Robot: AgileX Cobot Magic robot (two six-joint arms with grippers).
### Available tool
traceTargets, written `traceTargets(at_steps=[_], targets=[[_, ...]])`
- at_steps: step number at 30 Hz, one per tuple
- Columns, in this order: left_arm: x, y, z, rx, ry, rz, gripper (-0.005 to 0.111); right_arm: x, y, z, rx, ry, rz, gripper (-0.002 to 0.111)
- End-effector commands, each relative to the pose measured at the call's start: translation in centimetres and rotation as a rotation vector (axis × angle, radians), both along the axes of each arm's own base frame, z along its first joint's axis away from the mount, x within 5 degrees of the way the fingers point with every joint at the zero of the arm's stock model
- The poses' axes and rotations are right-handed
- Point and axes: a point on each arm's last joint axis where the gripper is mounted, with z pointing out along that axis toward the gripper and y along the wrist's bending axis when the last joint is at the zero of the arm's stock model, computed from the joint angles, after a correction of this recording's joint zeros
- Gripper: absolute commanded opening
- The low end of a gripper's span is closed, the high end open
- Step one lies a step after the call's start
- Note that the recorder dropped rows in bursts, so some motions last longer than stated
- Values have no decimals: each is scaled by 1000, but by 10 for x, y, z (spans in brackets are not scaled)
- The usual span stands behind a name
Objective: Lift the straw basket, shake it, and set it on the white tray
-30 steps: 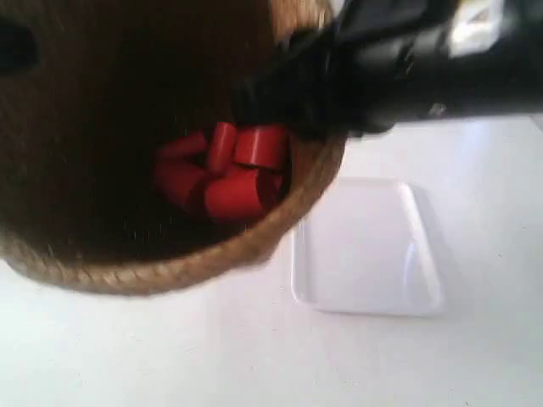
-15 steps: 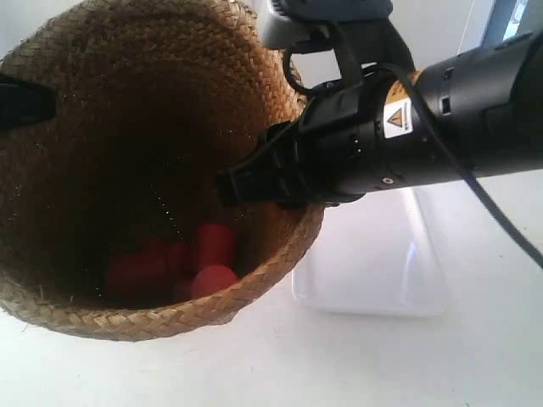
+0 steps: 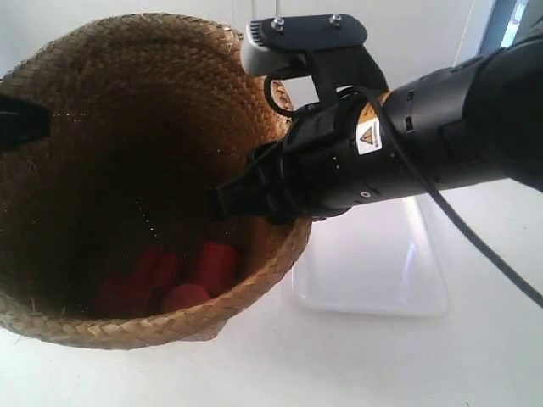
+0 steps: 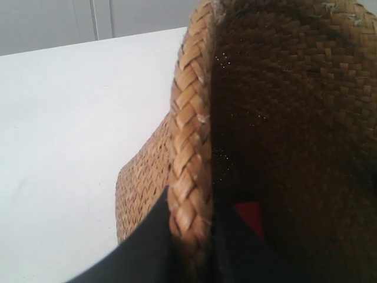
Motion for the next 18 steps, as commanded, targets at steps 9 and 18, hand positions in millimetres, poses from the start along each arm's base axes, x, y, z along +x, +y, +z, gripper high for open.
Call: traceTargets(at_steps=[9, 18], targets=[[4, 5, 2, 11, -59, 27, 0, -15, -11, -11, 14, -61, 20, 0], [13, 0, -4, -12, -19, 26, 0, -13, -9, -6, 55, -106, 17, 0]])
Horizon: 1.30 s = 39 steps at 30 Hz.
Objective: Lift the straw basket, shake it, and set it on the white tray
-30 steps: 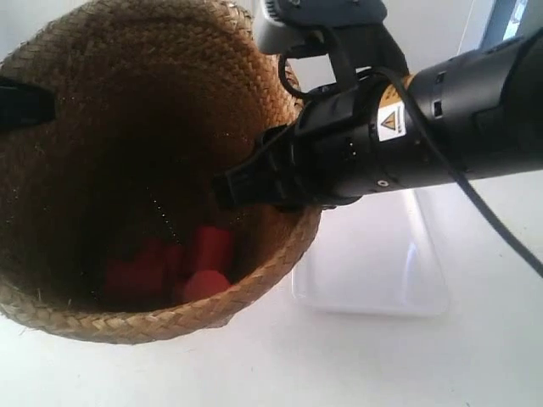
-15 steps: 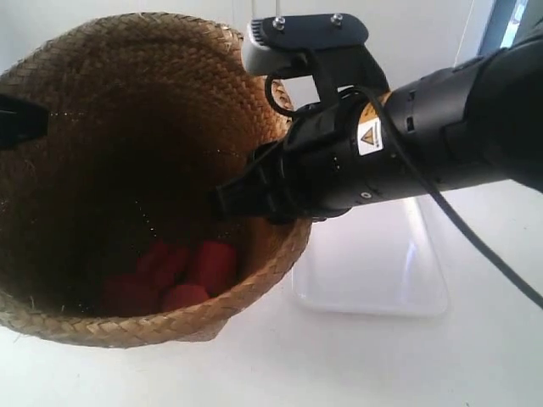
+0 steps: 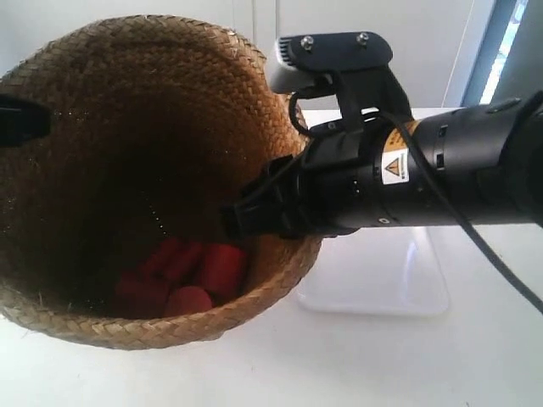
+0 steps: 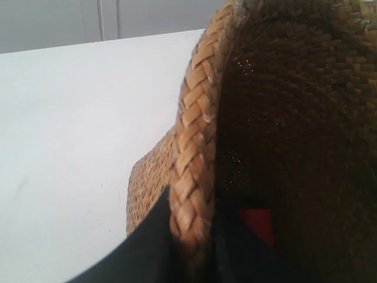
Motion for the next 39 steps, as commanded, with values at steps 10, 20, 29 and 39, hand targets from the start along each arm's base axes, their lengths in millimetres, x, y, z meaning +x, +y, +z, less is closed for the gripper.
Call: traceTargets(at_steps=[10, 20, 29, 39], targets=[[19, -5, -3, 5, -32, 7, 0, 1, 2, 5, 0, -85, 31, 0], [20, -4, -26, 14, -7, 18, 0, 14, -2, -6, -32, -62, -9, 0], [19, -4, -26, 39, -9, -1, 0, 21, 3, -18, -44, -17, -19, 0], [15, -5, -33, 65, 67, -25, 0, 21, 3, -22, -57, 4, -21, 0]])
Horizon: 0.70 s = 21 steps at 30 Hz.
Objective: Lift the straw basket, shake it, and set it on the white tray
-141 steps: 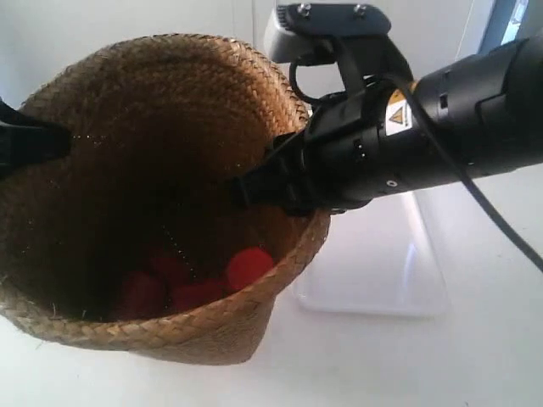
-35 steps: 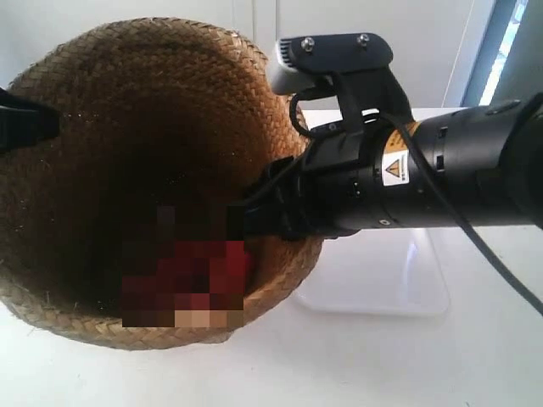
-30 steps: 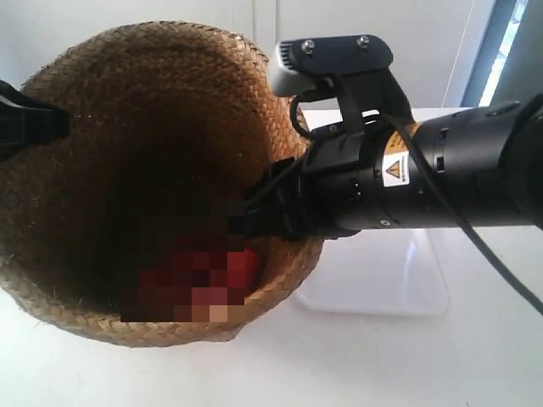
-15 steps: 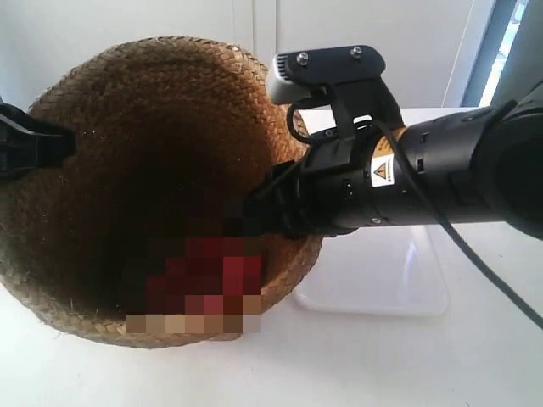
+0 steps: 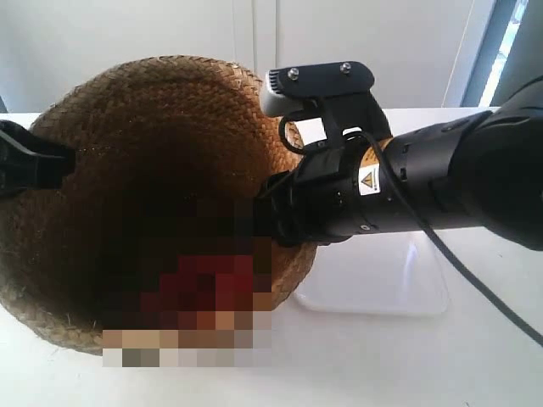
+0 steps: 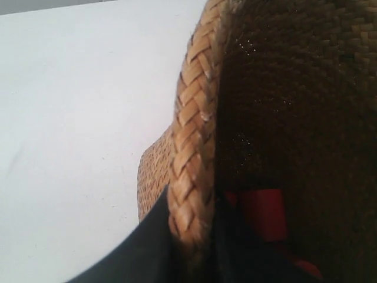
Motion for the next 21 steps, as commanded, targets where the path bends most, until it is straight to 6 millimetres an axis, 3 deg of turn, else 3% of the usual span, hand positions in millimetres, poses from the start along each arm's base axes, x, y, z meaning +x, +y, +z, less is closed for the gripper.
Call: traceTargets(at_steps=[1, 4, 7, 8, 10, 11, 13, 14, 21], targets=[[0, 0, 2, 14, -25, -10, 0, 3, 1, 0, -16, -46, 20, 0], [4, 1, 13, -14, -122, 15, 0, 5, 2, 7, -5, -66, 21, 0], [-11, 3, 51, -44, -187, -11, 0, -10, -5, 65, 20, -134, 44, 0], [-21, 5, 66, -49, -204, -27, 0, -25, -10, 99, 64, -215, 77, 0], [-34, 8, 80, -32, -224, -52, 0, -43, -17, 122, 109, -324, 108, 0], [-31, 8, 70, 14, -237, -57, 0, -35, -17, 101, 49, -372, 101, 0], [-8, 4, 40, 11, -179, -20, 0, -11, -17, 55, 31, -206, -32, 0], [-4, 2, 36, -14, -147, -4, 0, -5, -21, 47, 48, -133, -99, 0], [-7, -1, 50, -51, -191, -19, 0, -14, -16, 56, 49, -174, -33, 0]])
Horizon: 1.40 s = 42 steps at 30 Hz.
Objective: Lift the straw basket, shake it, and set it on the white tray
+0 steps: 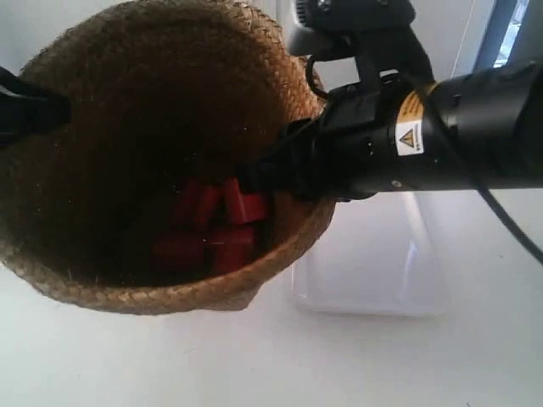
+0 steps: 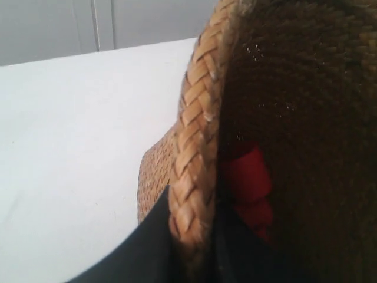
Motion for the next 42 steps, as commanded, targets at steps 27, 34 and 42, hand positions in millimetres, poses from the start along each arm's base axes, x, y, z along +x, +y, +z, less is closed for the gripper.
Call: traceTargets(at_steps=[27, 34, 42], targets=[[5, -3, -20, 23, 0, 0, 0, 10, 10, -34, -85, 61, 26, 0], [-11, -3, 29, -59, -100, -33, 0, -4, 2, 29, -51, -19, 51, 0], [1, 10, -3, -16, 0, 97, 0, 9, -17, -2, -140, 72, -103, 0]])
